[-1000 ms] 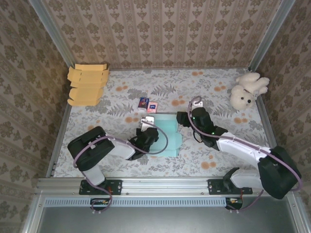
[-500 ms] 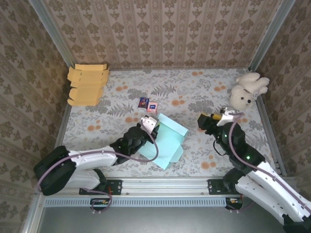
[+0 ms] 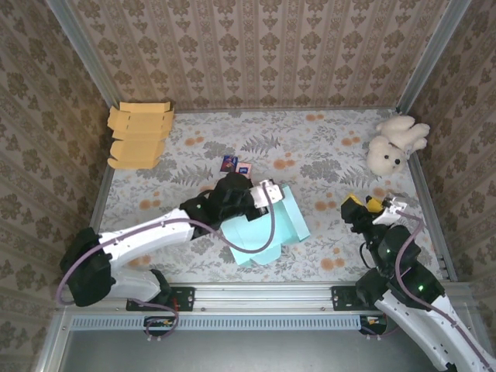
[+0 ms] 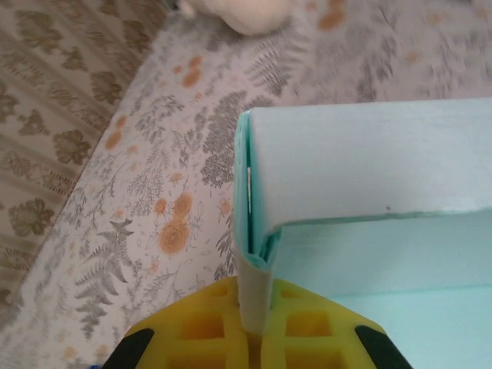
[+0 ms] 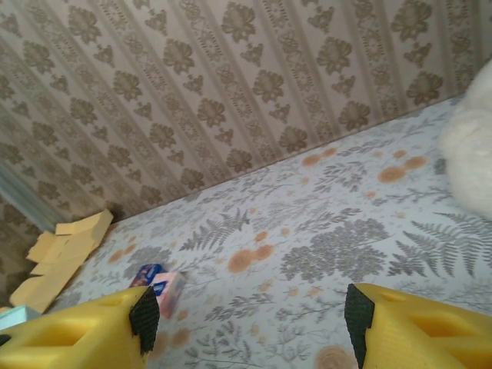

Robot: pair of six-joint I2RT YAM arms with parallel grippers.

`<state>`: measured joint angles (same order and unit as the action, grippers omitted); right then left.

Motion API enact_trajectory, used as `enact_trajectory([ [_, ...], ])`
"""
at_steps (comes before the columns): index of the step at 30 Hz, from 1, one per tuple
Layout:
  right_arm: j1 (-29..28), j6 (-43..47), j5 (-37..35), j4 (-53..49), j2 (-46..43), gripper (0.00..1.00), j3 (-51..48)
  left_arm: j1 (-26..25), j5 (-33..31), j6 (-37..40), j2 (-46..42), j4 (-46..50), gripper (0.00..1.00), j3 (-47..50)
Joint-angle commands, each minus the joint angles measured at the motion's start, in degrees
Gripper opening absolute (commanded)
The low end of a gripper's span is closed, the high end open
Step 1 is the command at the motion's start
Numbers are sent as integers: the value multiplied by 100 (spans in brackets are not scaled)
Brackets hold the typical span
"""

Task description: Fold the paper box

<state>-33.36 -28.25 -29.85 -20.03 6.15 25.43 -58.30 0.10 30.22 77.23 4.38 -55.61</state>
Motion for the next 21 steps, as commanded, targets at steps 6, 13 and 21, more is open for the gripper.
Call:
enact_trajectory([
  [6,15,181,-469,-32,-45,69,-73,-320,-848,2981,1418,3619,0,-2444],
  [13,23,212,-636,-23,-54,69,-141,-420,-1902,4359,3144,5840,0,-4728],
  [21,32,205,-649,-52,-53,69,-135,-308,-2156,5208,4167,5376,0,-5154],
])
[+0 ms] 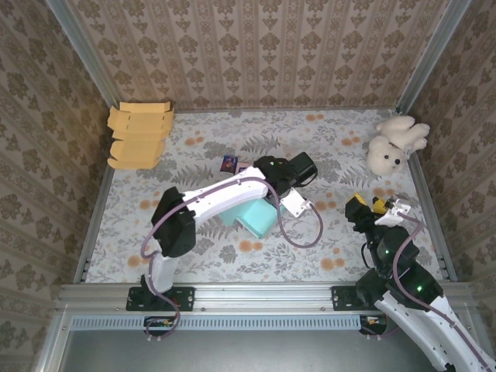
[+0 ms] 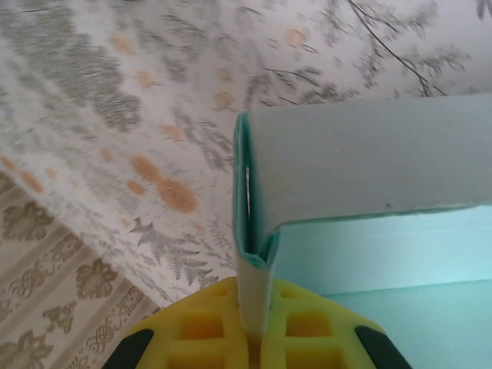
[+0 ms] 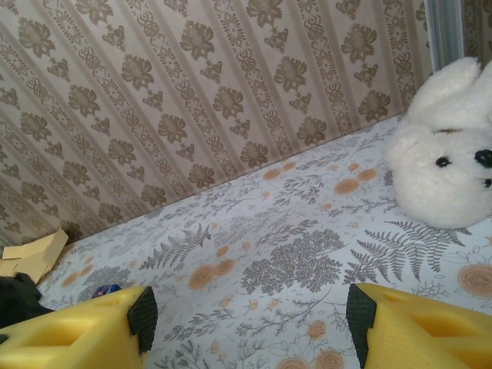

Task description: Fold the paper box

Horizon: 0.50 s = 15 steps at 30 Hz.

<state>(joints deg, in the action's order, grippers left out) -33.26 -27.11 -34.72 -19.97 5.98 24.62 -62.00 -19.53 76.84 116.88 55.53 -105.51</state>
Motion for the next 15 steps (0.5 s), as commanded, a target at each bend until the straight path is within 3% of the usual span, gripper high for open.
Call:
enact_trajectory([
  [1,21,79,-147,-58,-35,69,-49,93,-122,475,341,253,0,-224],
  [6,21,40,-83,-37,-35,69,-78,155,80,385,784,-241,0,-46],
  [12,21,38,-122,-28,-27,69,-113,196,383,565,924,-2019,0,858],
  [15,21,38,-140,-13,-18,69,-129,214,525,547,1043,-2403,0,1040],
])
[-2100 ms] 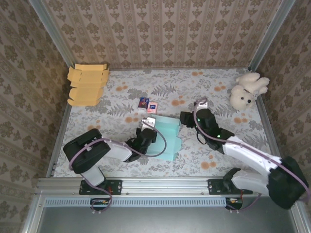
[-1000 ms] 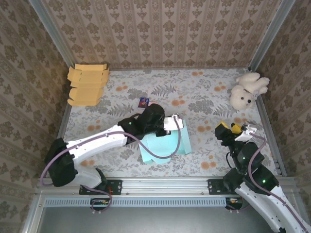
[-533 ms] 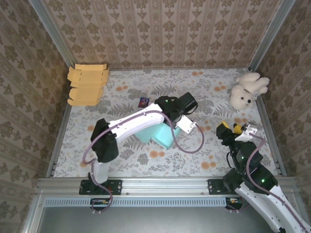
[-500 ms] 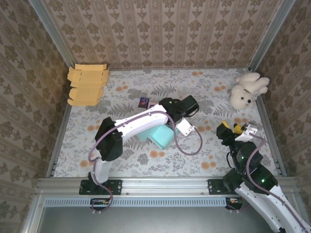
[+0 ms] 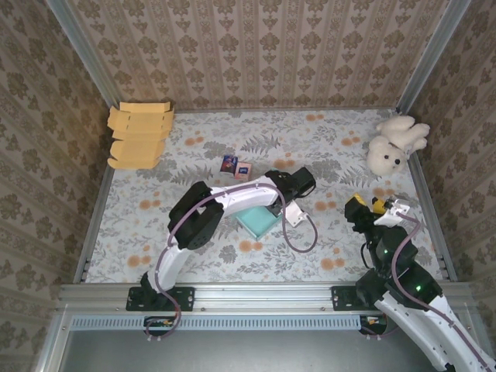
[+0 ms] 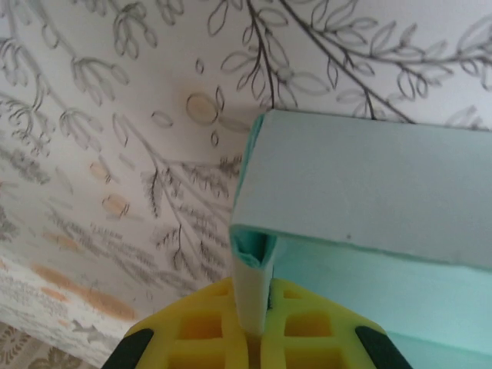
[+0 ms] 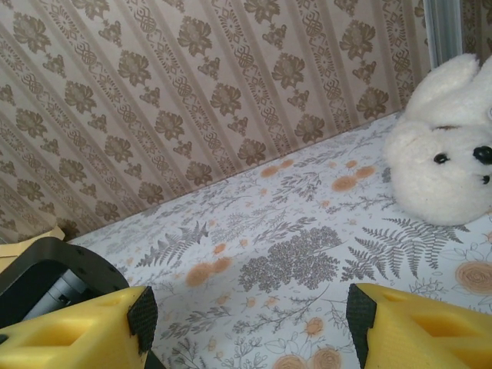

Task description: Fold the paper box

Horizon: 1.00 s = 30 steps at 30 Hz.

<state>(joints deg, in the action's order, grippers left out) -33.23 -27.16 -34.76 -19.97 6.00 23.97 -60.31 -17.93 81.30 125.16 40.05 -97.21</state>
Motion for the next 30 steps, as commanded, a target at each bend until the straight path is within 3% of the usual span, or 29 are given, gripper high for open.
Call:
enact_trajectory([
  [1,19,42,-137,-10,-20,69,-67,55,408,89,280,-907,0,242],
  [9,19,37,-138,-33,-20,69,-54,70,326,139,431,-925,0,200],
  [13,19,24,-103,-44,-20,69,-48,46,160,94,369,-838,21,50],
  [16,19,17,-92,-47,-24,69,-55,30,96,2,305,-762,28,-53],
  [30,19,52,-131,17,24,69,-111,-42,-257,1,-389,-855,35,-12],
])
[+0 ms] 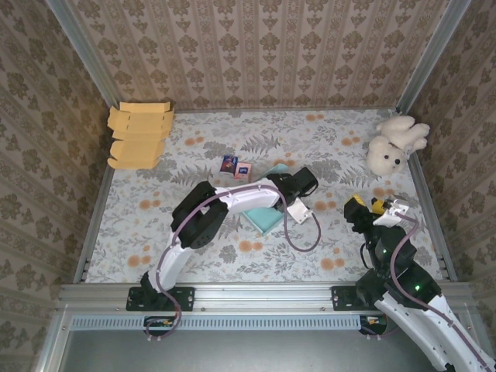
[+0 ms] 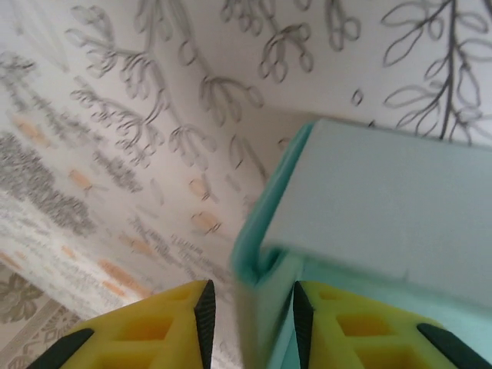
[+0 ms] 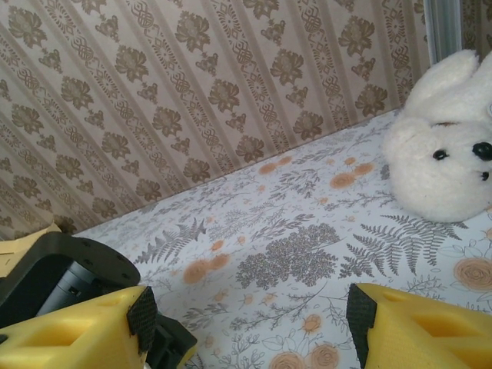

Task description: Fold the paper box

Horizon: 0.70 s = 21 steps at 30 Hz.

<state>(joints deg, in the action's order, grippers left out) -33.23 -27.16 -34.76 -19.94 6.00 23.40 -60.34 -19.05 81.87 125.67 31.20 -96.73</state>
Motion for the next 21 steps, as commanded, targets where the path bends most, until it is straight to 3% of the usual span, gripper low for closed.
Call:
enact_trajectory([
  [1,19,51,-136,19,24,69,-61,-49,-160,-69,-498,27,35,-41],
  [12,19,148,-127,77,50,70,-72,-201,-24,-677,-1339,-223,37,270],
  [17,19,196,-24,133,50,73,-97,-233,67,-1830,-1910,-674,37,447],
  [21,19,302,198,249,75,75,-149,-242,-108,-3347,-2622,-1226,38,783],
])
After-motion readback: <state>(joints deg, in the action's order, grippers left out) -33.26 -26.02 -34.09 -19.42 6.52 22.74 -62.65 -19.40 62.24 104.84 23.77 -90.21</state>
